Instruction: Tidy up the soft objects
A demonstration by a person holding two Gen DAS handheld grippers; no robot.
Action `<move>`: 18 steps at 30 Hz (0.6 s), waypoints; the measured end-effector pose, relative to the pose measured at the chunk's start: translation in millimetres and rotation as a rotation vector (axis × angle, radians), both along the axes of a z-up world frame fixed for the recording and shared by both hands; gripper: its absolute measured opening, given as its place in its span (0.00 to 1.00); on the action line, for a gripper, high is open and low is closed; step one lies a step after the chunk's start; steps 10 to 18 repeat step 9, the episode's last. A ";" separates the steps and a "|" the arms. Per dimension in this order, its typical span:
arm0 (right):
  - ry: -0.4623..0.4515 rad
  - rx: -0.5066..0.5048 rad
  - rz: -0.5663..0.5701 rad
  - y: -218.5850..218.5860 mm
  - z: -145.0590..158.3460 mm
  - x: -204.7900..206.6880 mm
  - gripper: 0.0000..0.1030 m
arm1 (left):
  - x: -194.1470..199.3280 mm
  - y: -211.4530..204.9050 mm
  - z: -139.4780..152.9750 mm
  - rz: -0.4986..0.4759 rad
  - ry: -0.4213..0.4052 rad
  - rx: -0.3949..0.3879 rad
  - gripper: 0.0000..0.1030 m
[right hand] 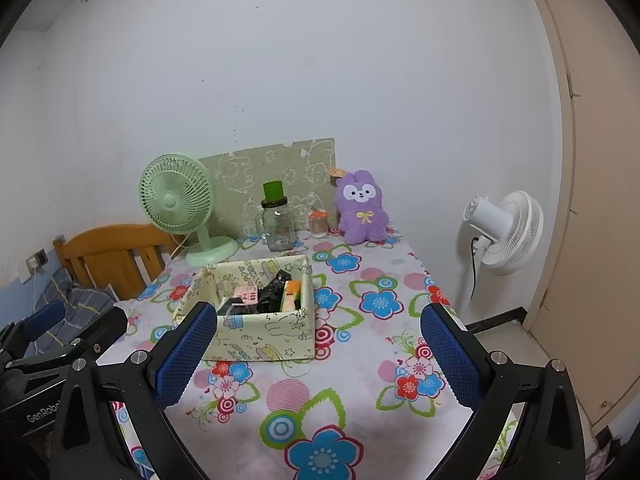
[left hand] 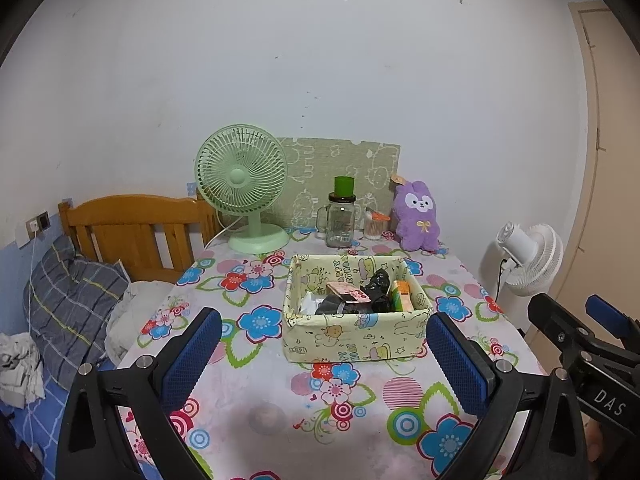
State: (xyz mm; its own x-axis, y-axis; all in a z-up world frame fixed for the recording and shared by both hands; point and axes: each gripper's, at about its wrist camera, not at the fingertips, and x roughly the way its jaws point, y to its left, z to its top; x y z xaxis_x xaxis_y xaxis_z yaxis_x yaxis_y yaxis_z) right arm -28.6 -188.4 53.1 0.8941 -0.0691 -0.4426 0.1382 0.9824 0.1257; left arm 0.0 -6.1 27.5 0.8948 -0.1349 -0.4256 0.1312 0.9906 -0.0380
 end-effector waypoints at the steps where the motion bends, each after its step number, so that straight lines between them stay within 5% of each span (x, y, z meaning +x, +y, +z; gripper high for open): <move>1: 0.001 0.004 -0.001 -0.7 -0.8 0.1 1.00 | 0.0 -0.9 -0.1 -0.001 0.000 0.003 1.00; 18: 0.003 0.016 0.001 -3.2 -2.7 -1.1 1.00 | 0.9 -2.4 -0.8 0.002 0.003 0.006 1.00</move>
